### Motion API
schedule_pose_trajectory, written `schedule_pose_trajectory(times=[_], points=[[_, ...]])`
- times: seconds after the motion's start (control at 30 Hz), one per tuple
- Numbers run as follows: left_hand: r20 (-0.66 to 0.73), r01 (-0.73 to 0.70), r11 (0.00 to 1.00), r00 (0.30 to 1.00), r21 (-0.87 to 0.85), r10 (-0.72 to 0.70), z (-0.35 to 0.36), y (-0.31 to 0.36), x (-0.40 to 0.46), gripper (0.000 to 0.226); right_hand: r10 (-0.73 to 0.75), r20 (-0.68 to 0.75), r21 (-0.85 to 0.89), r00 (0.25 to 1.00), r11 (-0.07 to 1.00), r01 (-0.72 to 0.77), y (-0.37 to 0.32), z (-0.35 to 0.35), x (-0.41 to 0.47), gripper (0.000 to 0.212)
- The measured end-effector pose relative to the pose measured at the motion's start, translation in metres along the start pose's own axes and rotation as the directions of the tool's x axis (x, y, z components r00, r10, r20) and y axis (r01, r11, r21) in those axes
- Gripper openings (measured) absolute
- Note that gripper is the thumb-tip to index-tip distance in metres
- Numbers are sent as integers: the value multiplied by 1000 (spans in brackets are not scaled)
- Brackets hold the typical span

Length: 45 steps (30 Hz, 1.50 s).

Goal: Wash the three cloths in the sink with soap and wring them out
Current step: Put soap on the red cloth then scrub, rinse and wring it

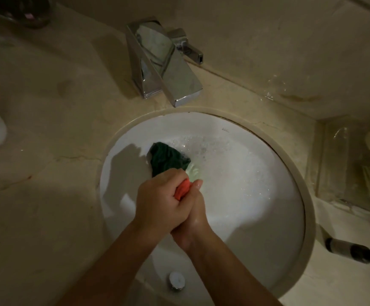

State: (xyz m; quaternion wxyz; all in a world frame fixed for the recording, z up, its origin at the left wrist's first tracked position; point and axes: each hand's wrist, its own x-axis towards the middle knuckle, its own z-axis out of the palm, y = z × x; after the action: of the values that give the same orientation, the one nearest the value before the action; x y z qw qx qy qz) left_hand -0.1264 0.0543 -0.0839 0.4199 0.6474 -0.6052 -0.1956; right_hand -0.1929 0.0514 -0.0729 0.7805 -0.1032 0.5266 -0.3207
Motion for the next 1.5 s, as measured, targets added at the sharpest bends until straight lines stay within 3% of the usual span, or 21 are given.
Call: schedule_pose_trajectory(times=[0.13,0.27,0.37,0.43,0.47,0.5,0.53,0.6,0.63,0.67,0.73,0.8,0.93,1.0,1.07,1.1,1.17,1.23,1.3,1.4,1.5], points=[[220,-171,985,961,-10,169,1,-19,7,28,64,-64,-126,996,989,-72,1,-8,6,28],[293,-214,977,934,-6,206,0,-27,21,29,381,23,-151,924,915,-374,-22,-5,12,17],[175,-12,999,984,-42,19,-3,-20,20,30,315,7,-116,949,943,-312,-35,-6,18,23],[116,249,961,965,-120,-236,-7,-8,16,22,79,-64,-80,995,993,-84,-36,-15,21,19],[133,411,895,910,-176,-392,-8,-2,14,20,-94,-115,-108,989,991,82,-36,-21,20,11],[195,583,759,813,-291,-549,-8,3,12,21,-274,-162,-166,948,954,248,-35,-24,18,12],[316,714,525,687,-463,-655,-7,7,10,25,-418,-173,-239,892,896,374,-31,-28,16,24],[516,751,66,511,-656,-688,-4,4,3,46,-579,-104,-345,809,784,516,-25,-27,7,37],[546,731,-41,470,-681,-694,-2,1,0,54,-615,-65,-367,786,747,554,-22,-25,2,35],[544,715,-81,448,-694,-710,-2,-2,-2,60,-632,-60,-362,773,735,573,-18,-25,0,33],[482,682,-58,452,-729,-750,-2,-5,-5,64,-640,-105,-320,761,746,584,-15,-26,-2,25],[430,653,5,504,-757,-749,-4,-5,-4,57,-630,-128,-402,766,739,541,-12,-30,-2,21],[337,626,224,647,-747,-684,-8,4,-3,37,-420,-53,-557,906,766,322,-10,-26,-9,46],[324,591,187,648,-784,-690,-7,12,-1,33,-364,-81,-460,928,840,289,-10,-16,-11,39],[290,567,177,635,-804,-716,-4,24,0,27,-392,-162,-415,906,860,298,-8,-9,-10,18],[224,560,273,662,-782,-715,-2,29,2,22,-460,-194,-485,866,812,323,-8,-6,-10,11],[85,510,567,787,-647,-611,0,37,3,22,-611,-137,-694,780,621,364,-12,-8,-8,24],[79,489,693,842,-530,-534,1,40,3,28,-634,-52,-814,771,474,335,-23,-9,-7,44],[64,497,698,834,-516,-548,2,40,1,33,-555,-86,-763,827,571,304,-31,-8,-6,42],[-20,477,678,810,-559,-586,4,45,-6,37,-403,-111,-471,909,826,308,-33,-6,-2,30],[-73,440,699,816,-563,-573,1,42,-10,31,-446,-33,-427,895,815,390,-24,-6,-4,46]])
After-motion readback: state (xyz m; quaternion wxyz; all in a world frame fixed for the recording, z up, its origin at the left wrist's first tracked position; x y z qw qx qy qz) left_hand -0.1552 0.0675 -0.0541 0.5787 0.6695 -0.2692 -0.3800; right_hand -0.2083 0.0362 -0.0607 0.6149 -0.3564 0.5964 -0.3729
